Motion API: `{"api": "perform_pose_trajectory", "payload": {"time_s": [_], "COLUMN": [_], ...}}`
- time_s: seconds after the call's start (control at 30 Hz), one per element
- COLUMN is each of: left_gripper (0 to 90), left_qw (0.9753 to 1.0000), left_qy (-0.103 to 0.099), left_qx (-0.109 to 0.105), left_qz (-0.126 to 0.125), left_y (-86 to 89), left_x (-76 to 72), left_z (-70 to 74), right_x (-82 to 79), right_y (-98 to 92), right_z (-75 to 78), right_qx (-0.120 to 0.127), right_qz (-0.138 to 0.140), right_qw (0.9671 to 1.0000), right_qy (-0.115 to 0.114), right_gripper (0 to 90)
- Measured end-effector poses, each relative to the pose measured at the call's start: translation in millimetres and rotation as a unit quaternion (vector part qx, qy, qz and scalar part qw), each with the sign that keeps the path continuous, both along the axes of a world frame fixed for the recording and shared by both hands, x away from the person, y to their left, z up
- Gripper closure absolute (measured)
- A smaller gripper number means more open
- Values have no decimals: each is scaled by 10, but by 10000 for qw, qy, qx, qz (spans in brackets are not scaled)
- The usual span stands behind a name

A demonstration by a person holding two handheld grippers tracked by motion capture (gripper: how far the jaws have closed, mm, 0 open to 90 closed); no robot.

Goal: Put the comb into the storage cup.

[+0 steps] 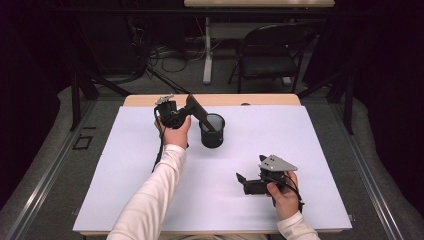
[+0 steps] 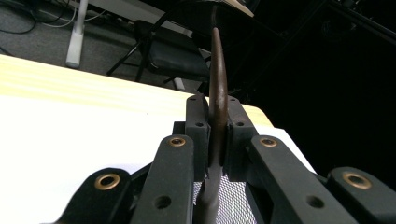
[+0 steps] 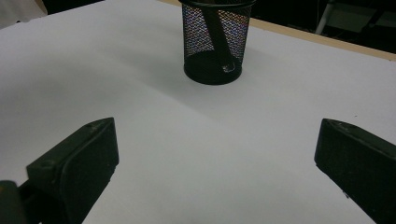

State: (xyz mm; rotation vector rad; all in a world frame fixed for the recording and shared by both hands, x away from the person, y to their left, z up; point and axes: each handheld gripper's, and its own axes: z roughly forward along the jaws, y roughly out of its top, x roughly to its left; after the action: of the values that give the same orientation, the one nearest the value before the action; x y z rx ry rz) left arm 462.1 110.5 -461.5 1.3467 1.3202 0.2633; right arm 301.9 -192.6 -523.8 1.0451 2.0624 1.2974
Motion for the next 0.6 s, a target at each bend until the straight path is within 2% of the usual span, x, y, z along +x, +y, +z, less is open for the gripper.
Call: {"api": "perform_pose_trajectory", "payload": {"time_s": [0.6], "left_gripper": [814], "left_qw": [9999], "left_qy": [96], "left_qx": [5], "left_qz": [135], "left_y": [67], "left_x": [0], "left_z": [-65], "right_x": [1], "right_y": [2], "right_z": [-2], "right_qx": [-1], "right_qz": [-6], "right_qw": [10000], "right_qy": [-6], "right_gripper": [0]}}
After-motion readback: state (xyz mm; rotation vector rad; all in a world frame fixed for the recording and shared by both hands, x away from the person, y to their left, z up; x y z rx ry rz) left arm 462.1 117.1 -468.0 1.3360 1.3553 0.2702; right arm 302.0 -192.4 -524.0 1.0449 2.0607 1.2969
